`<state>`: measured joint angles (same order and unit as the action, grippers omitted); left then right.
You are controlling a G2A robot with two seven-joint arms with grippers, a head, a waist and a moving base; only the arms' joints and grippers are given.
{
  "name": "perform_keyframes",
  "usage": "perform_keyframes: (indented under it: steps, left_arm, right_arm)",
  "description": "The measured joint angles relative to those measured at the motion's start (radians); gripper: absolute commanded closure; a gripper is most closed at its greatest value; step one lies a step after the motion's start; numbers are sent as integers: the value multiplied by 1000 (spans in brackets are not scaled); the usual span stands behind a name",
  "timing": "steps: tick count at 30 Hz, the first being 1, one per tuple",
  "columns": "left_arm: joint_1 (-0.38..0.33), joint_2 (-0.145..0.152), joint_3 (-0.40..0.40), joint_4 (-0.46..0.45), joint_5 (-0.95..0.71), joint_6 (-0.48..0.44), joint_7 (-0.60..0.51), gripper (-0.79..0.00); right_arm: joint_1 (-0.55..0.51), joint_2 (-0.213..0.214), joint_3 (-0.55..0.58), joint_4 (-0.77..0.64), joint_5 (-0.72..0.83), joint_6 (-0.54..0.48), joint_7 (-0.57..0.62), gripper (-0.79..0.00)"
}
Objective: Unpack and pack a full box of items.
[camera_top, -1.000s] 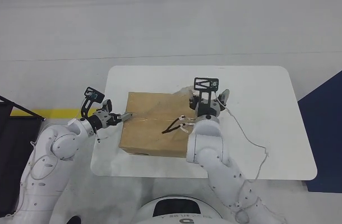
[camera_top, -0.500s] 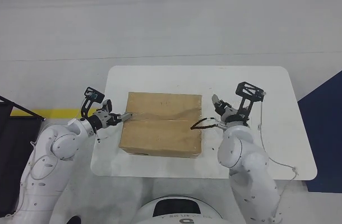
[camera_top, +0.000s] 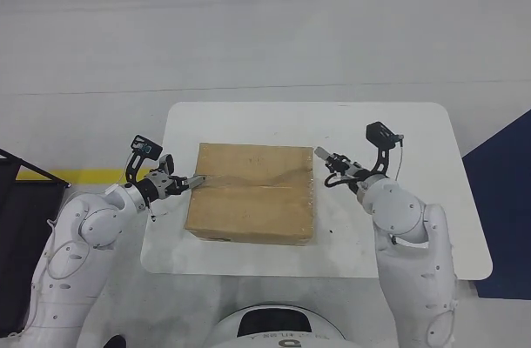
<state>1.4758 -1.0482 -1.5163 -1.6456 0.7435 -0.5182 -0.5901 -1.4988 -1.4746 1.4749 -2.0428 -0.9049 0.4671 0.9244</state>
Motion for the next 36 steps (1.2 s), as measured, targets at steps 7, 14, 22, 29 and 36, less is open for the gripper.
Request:
perform_keyframes:
  steps: [7,14,22,29,36]
  left_arm:
    - [0,0,0,0,0,0,0,-785]
    - [0,0,0,0,0,0,0,-785]
    - [0,0,0,0,0,0,0,-785]
    - [0,0,0,0,0,0,0,-785]
    - [0,0,0,0,0,0,0,-785]
  right_arm:
    - [21,7,-60,-4,-57,3,41,-225]
    - [-25,15,-37,-93,-19,-2,61,0]
    - [-110,26,63,-117,126,-68,36,0]
    - [-96,34,93,-41,190,-58,32,-785]
    - [-83,43,111,-11,241,-39,67,-628]
